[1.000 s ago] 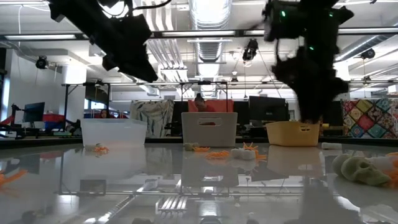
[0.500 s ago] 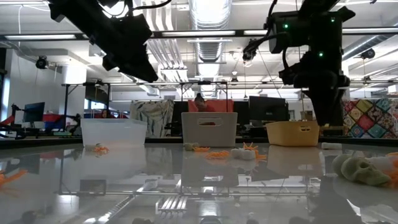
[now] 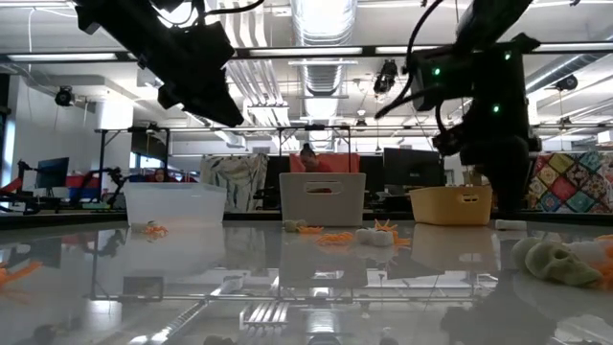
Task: Sort Halloween decoration
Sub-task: Put the white skeleton toy into the gray bin
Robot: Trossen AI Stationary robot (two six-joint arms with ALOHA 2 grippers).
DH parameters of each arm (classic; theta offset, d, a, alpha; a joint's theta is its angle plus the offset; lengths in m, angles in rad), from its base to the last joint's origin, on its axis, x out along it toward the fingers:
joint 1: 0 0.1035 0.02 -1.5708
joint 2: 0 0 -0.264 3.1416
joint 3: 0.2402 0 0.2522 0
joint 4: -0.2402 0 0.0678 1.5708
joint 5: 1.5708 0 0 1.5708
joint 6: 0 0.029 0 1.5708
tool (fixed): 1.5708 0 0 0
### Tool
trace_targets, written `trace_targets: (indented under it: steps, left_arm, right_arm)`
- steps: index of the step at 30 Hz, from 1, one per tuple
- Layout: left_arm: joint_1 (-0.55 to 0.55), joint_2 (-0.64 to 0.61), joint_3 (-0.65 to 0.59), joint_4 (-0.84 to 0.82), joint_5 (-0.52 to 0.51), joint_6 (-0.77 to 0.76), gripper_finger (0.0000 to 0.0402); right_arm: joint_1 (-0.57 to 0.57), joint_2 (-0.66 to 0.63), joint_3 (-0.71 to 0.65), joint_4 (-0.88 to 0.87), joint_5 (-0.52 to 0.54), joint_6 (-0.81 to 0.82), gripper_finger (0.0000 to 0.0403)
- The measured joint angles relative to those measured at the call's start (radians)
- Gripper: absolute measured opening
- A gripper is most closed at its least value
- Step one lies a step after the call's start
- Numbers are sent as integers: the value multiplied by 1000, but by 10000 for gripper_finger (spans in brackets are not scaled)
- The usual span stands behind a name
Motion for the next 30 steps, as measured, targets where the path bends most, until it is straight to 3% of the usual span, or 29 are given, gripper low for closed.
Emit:
trace_targets:
  steps: [7,17,25,30]
  left_arm:
    - [0,0,0,0,0,0,107]
    - [0,1,0,28,0,0,107]
    - [0,1,0,56,0,0,107]
    - [0,1,0,71,0,0,107]
  right_arm:
    - [1,112,12,22,-5,-58,162]
    - [0,100,45,17,-37,-126,19]
    - [0,-19,83,52,-108,-196,13]
    - [-4,-117,85,332,-128,-293,13]
